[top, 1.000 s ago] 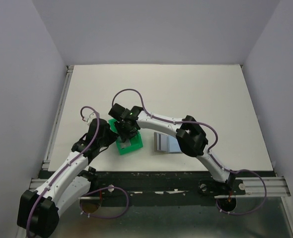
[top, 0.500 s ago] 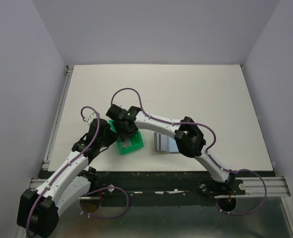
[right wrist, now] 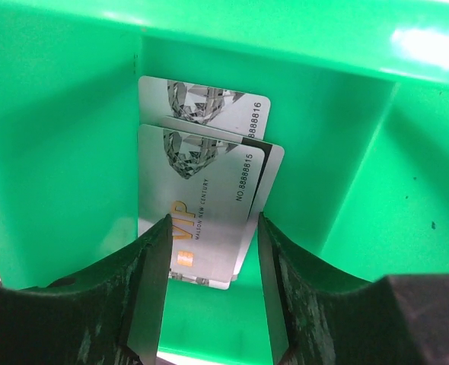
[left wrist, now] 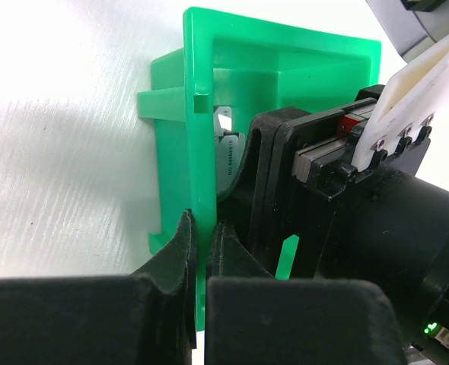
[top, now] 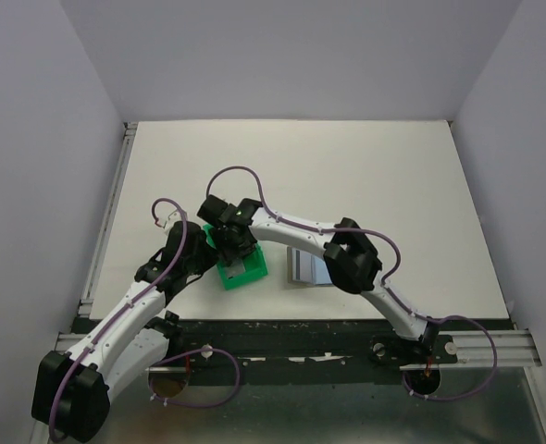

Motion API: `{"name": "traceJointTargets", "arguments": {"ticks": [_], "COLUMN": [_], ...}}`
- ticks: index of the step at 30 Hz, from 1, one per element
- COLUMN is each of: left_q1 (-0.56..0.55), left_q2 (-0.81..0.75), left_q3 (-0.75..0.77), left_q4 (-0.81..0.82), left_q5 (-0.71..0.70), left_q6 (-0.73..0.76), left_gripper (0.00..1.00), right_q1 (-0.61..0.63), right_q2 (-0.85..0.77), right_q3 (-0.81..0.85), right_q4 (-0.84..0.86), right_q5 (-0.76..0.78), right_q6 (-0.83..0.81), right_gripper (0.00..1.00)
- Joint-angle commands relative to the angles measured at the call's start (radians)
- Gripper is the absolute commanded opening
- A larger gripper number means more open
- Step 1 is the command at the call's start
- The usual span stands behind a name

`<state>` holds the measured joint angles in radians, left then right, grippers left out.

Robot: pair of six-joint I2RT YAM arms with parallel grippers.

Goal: Put the credit cards into the card holder
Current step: Pick up the credit card from the storage box.

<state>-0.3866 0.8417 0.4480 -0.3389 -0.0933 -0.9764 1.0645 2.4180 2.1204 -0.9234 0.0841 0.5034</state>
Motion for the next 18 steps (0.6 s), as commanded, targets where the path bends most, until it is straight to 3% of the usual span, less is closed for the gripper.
{"name": "traceJointTargets", "arguments": {"ticks": [1, 7, 18], "left_q1": [-0.001, -0.001, -0.001], "left_q2": [-0.012, -0.012, -0.024], "left_q3": [0.031, 0.029, -0.009], "left_q4": [0.038, 0.035, 0.034], "left_q5": [0.006, 0.007, 0.017], "left_q6": [-0.002, -0.004, -0.028], "left_gripper": [0.00, 0.00, 0.00], "right_q1": [-0.017, -0.015, -0.018], "right_q2": [0.061, 0.035, -0.152], "right_q3": [-0.051, -0.086, -0.273], "right_q4": [-0.025, 0.026, 0.250], "right_q5": [-0.070, -0.124, -0.188], "right_q6": [-0.003, 0.011, 0.050], "right_gripper": [0.55, 0.50, 0.40]}}
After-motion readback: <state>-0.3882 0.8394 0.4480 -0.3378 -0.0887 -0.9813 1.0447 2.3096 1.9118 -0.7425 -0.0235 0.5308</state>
